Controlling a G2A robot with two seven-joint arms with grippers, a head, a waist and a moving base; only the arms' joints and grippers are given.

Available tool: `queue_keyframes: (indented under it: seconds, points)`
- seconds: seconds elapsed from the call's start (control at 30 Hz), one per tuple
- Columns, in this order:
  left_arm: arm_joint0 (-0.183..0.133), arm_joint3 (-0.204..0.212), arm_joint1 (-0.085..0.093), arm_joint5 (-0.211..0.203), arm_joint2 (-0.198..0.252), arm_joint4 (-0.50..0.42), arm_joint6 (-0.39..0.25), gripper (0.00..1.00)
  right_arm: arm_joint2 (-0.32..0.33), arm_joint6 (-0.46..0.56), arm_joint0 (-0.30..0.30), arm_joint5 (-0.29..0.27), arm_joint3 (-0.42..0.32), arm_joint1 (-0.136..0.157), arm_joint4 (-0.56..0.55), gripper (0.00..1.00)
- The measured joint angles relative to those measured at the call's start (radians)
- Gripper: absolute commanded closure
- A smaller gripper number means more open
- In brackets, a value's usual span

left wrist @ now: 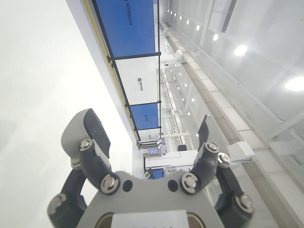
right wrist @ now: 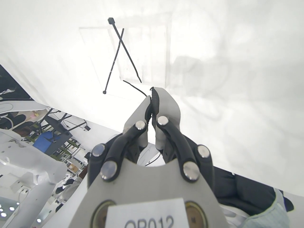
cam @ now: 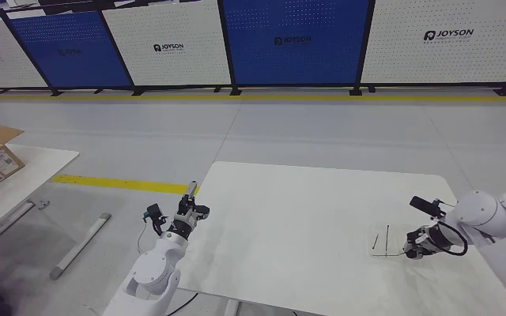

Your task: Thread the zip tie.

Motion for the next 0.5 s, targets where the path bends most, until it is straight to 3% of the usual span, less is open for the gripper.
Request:
queue_keyframes:
  seconds: [0.27, 0.5]
  points:
    - [0.000, 0.000, 0.000, 0.000, 0.000, 0.000, 0.000, 0.00, 0.067, -0.005, -0.027, -0.009, -0.055, 0.031, 0.004, 1.00]
    - [0.000, 0.000, 0.000, 0.000, 0.000, 0.000, 0.000, 0.00, 0.223, -0.036, -0.126, -0.043, -0.161, 0.096, 0.061, 1.00]
